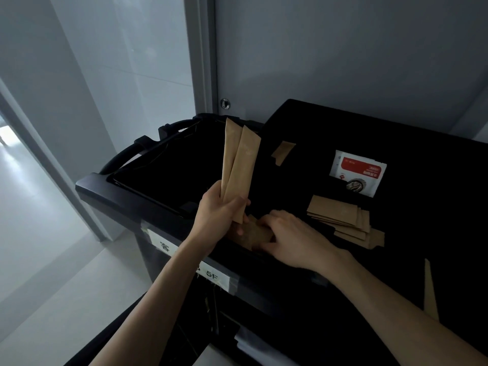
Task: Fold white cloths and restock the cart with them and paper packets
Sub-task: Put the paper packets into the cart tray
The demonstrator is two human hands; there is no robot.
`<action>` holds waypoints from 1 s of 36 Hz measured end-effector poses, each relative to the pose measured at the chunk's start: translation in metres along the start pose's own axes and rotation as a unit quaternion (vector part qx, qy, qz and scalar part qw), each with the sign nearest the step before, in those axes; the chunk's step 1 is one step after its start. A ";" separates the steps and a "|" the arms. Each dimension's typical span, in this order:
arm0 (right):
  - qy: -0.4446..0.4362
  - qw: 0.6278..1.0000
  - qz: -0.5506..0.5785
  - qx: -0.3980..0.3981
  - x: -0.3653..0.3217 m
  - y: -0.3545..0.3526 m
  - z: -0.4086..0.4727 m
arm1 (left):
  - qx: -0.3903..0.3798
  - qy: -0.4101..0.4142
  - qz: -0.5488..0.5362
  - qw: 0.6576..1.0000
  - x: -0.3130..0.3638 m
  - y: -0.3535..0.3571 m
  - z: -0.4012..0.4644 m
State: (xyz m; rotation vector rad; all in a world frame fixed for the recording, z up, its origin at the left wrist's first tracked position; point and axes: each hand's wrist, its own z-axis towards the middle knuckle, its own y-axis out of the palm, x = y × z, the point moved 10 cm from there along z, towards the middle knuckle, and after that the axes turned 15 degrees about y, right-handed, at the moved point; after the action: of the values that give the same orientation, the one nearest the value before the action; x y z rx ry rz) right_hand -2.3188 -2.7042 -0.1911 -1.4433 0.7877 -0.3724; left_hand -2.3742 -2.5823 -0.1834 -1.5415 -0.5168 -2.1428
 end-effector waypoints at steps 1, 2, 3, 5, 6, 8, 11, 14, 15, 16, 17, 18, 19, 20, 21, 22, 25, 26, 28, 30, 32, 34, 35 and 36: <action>0.006 1.000 -0.023 0.014 0.000 -0.002 0.000 | -0.001 -0.001 -0.001 1.000 0.000 0.000 0.000; 0.015 0.998 -0.049 0.030 0.001 -0.004 0.000 | 0.001 -0.003 -0.003 1.000 0.000 0.000 0.000; 0.028 0.996 -0.076 0.045 0.000 -0.005 0.001 | -0.001 -0.003 -0.006 1.000 0.001 -0.001 0.001; 0.047 0.990 -0.122 0.043 0.001 0.000 0.001 | -0.007 -0.006 -0.009 1.000 0.001 0.002 0.001; 0.050 0.989 -0.134 0.034 -0.001 0.003 0.001 | -0.013 -0.006 -0.013 1.000 0.002 0.004 0.002; 0.055 0.993 -0.108 0.018 -0.006 0.006 0.002 | -0.029 -0.006 -0.022 0.999 0.004 0.008 0.003; 0.052 0.998 0.019 -0.019 -0.017 0.002 0.004 | -0.047 0.001 -0.037 0.998 0.007 0.014 0.005; 0.051 0.994 0.095 -0.023 -0.023 -0.004 0.003 | -0.052 0.000 -0.058 0.997 0.007 0.017 0.007; 0.058 0.993 0.102 -0.018 -0.021 -0.005 0.003 | -0.054 0.001 -0.063 0.997 0.007 0.017 0.008; 0.069 0.993 0.095 -0.010 -0.017 -0.005 0.002 | -0.057 0.001 -0.068 0.996 0.007 0.017 0.009; 0.080 0.994 0.069 0.001 -0.012 -0.005 0.001 | -0.060 0.002 -0.073 0.996 0.007 0.017 0.009; 0.093 0.995 0.025 0.012 -0.007 -0.003 0.000 | -0.063 0.005 -0.074 0.995 0.008 0.017 0.010; 0.106 0.994 -0.022 0.019 -0.003 -0.002 -0.001 | -0.068 0.009 -0.073 0.995 0.008 0.016 0.010; 0.117 0.992 -0.052 0.019 0.000 0.000 -0.002 | -0.073 0.012 -0.071 0.995 0.009 0.016 0.011; 0.122 0.991 -0.055 0.011 0.000 0.001 -0.002 | -0.078 0.012 -0.072 0.994 0.010 0.017 0.011; 0.120 0.992 -0.035 0.001 -0.001 0.002 -0.003 | -0.082 0.012 -0.075 0.994 0.010 0.018 0.011; 0.107 0.992 0.046 -0.038 -0.010 0.005 -0.001 | -0.095 0.007 -0.085 0.992 0.011 0.022 0.012; 0.110 0.991 0.055 -0.046 -0.010 0.005 -0.002 | -0.099 0.007 -0.086 0.991 0.010 0.024 0.012; 0.125 0.989 0.058 -0.045 -0.005 0.005 -0.004 | -0.109 0.007 -0.087 0.990 0.010 0.029 0.013; 0.133 0.990 0.037 -0.026 0.003 0.000 -0.005 | -0.117 0.003 -0.097 0.988 0.010 0.034 0.014; 0.138 0.990 0.025 0.000 0.014 -0.013 -0.004 | -0.124 -0.005 -0.117 0.985 0.010 0.042 0.015; 0.155 0.985 0.057 0.048 0.030 -0.037 -0.002 | -0.130 -0.008 -0.137 0.982 0.012 0.050 0.014; 0.170 0.979 0.090 0.074 0.041 -0.050 -0.001 | -0.133 -0.008 -0.147 0.980 0.013 0.054 0.014; 0.188 0.967 0.138 0.099 0.052 -0.062 0.000 | -0.136 -0.011 -0.158 0.978 0.014 0.058 0.014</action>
State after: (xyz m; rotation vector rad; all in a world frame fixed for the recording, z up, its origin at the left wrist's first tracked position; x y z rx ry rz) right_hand -2.2688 -2.7468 -0.1445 -1.0695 1.2089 -0.5023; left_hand -2.3349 -2.6252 -0.1639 -1.7246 -0.5241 -2.5280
